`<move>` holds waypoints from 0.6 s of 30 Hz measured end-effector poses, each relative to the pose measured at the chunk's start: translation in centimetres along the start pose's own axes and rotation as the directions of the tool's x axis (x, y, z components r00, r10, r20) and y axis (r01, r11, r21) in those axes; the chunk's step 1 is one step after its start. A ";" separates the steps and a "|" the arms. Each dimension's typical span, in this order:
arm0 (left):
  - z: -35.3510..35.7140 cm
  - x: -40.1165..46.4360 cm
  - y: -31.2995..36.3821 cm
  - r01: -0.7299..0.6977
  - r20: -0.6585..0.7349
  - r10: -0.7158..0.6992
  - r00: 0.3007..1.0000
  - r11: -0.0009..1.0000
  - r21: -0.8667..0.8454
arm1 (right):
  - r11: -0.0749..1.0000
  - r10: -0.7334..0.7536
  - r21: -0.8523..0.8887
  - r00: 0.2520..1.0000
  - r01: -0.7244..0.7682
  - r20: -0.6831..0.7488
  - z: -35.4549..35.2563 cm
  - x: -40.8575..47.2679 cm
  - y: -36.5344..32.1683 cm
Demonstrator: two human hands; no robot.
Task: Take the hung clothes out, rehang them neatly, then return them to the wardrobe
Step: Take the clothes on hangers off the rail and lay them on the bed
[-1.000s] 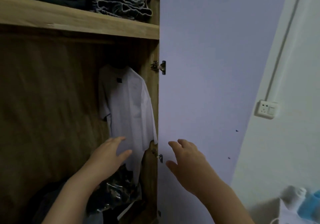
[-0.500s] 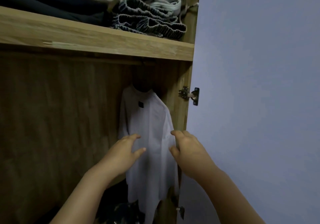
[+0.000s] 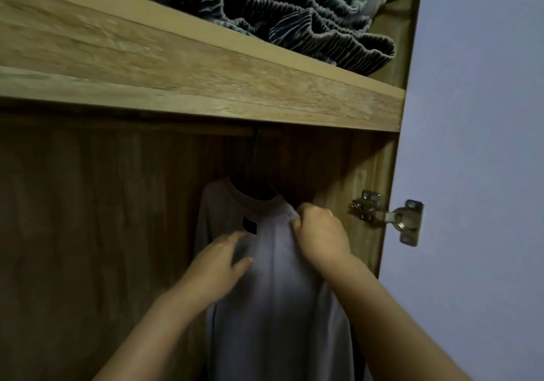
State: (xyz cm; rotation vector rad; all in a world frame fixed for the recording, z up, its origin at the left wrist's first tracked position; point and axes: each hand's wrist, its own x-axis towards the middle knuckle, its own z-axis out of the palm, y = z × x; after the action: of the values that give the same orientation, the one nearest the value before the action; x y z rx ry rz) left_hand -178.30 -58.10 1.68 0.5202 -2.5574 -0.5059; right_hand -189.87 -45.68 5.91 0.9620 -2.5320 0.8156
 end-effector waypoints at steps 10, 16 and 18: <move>-1.2 5.8 -4.5 -0.015 -0.091 0.011 0.996 0.999 -0.043 | 0.991 0.122 0.084 0.969 -0.106 -0.216 2.6 3.0 -0.3; -2.5 7.1 -4.1 -0.042 -0.193 0.041 0.980 0.999 0.001 | 0.973 0.102 0.226 0.956 -0.039 -0.274 1.8 2.7 0.2; -2.8 7.1 -4.0 -0.031 -0.217 0.033 0.976 0.999 0.010 | 0.971 0.072 0.239 0.960 -0.005 -0.272 1.9 1.6 0.8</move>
State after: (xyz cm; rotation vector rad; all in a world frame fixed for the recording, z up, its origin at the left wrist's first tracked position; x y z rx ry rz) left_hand -181.53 -65.42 4.85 0.5061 -2.3553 -0.4056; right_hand -191.78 -47.11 4.86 0.8002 -2.2522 1.1965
